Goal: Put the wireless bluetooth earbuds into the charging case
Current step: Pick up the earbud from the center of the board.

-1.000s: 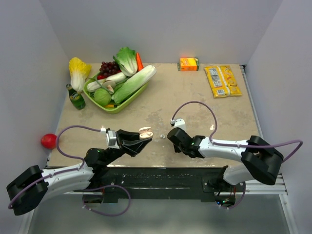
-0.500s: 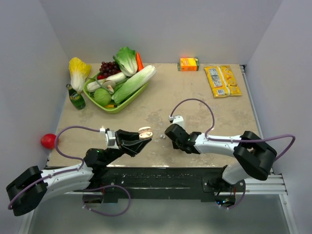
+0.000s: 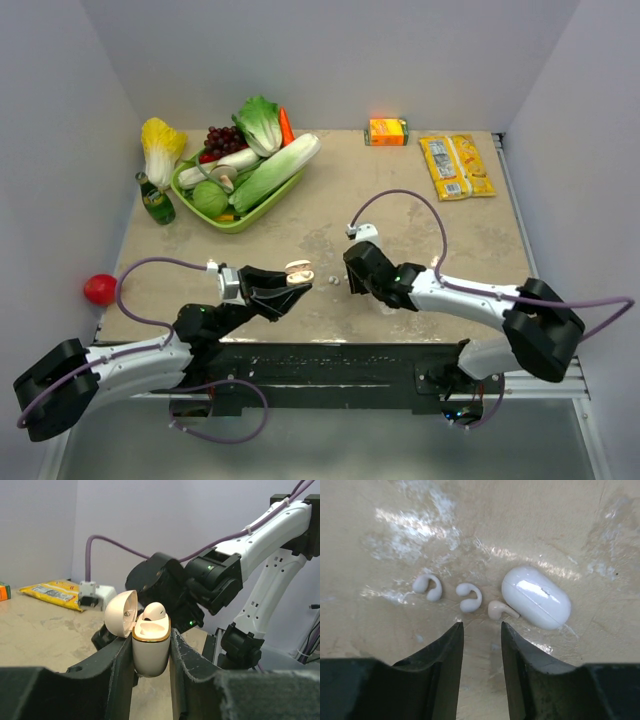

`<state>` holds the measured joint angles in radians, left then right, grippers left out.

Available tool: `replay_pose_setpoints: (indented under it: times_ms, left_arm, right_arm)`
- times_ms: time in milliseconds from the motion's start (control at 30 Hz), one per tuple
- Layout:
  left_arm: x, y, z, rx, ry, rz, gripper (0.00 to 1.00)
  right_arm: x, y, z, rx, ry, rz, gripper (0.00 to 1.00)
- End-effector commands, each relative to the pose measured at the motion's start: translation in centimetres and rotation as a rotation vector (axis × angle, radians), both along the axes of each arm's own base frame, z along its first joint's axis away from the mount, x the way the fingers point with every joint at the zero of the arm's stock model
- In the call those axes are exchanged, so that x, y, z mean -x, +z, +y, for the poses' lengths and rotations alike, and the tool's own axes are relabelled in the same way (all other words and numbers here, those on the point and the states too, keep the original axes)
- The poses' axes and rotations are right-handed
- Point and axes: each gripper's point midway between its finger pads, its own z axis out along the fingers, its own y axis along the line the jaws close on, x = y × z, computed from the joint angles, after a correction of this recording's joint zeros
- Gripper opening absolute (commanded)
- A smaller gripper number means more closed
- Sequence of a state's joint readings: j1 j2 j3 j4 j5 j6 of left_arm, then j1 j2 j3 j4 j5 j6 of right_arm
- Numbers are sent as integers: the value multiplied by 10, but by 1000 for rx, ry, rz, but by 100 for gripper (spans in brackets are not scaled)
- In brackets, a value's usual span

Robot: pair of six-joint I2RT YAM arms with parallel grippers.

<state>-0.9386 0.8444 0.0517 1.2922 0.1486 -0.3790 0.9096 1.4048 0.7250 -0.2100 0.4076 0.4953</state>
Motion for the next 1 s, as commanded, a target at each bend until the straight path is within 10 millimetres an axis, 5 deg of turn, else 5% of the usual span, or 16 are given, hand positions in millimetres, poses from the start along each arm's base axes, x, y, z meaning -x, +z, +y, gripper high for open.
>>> replay_pose_setpoints:
  times_ms: [0, 100, 400, 967]
  left_arm:
    - [25, 67, 33, 261, 5, -201, 0]
    - [24, 66, 32, 260, 1, -199, 0]
    - [26, 65, 31, 254, -1, -195, 0]
    - [25, 59, 31, 244, 4, -187, 0]
  right_arm:
    - [-17, 44, 0, -45, -15, -114, 38]
    - [-25, 37, -3, -19, -24, -87, 24]
    - [-34, 11, -11, 10, -71, -39, 10]
    - [-56, -10, -26, 57, -122, 2, 15]
